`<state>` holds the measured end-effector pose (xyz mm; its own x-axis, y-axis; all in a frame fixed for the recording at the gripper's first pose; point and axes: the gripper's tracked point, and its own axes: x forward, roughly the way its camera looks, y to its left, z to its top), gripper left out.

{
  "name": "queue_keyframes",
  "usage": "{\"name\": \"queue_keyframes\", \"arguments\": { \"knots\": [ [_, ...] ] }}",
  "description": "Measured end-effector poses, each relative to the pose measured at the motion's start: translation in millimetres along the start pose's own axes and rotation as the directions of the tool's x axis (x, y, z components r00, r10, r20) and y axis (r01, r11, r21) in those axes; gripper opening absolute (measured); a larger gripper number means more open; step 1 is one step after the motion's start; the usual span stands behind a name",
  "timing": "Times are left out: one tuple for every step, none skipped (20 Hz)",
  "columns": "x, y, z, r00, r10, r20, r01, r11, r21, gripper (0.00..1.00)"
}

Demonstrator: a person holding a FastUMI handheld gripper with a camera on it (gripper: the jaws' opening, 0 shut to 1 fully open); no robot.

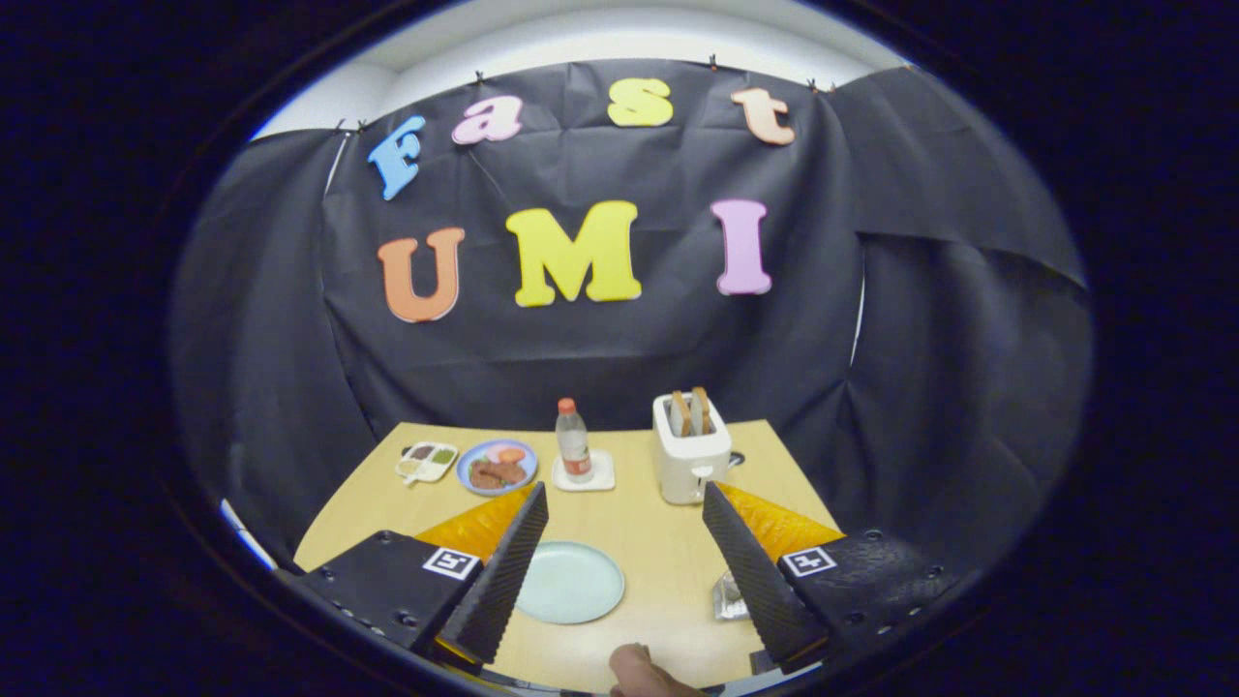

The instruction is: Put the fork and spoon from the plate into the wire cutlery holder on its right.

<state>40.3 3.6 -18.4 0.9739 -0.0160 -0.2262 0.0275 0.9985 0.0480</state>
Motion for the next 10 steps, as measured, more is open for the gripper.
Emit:
{"name": "queue_keyframes", "arguments": {
  "knots": [
    [-8.8,2.5,15.0,0.998,-0.001,0.059,0.001,1.000,-0.001,0.97],
    [-20.3,6.7,31.6,0.993,0.003,0.118,-0.003,1.000,0.000,0.97],
    [-30.2,10.1,44.6,0.985,0.008,0.173,-0.008,1.000,-0.004,0.97],
    [-36.1,9.5,58.2,0.974,-0.003,0.225,0.005,1.000,-0.008,0.97],
    [-41.0,4.6,67.5,0.964,-0.027,0.263,0.032,0.999,-0.015,0.97],
    [-46.9,2.1,74.3,0.956,-0.043,0.289,0.052,0.998,-0.023,0.97],
    [-51.9,6.0,75.5,0.952,-0.042,0.303,0.055,0.998,-0.034,0.97],
    [-56.1,11.0,76.6,0.950,-0.031,0.311,0.046,0.998,-0.043,0.97],
    [-58.5,12.4,78.2,0.947,-0.024,0.320,0.042,0.998,-0.047,0.97],
    [-60.0,12.0,80.0,0.945,-0.027,0.327,0.045,0.998,-0.048,0.96]
  ]
}}
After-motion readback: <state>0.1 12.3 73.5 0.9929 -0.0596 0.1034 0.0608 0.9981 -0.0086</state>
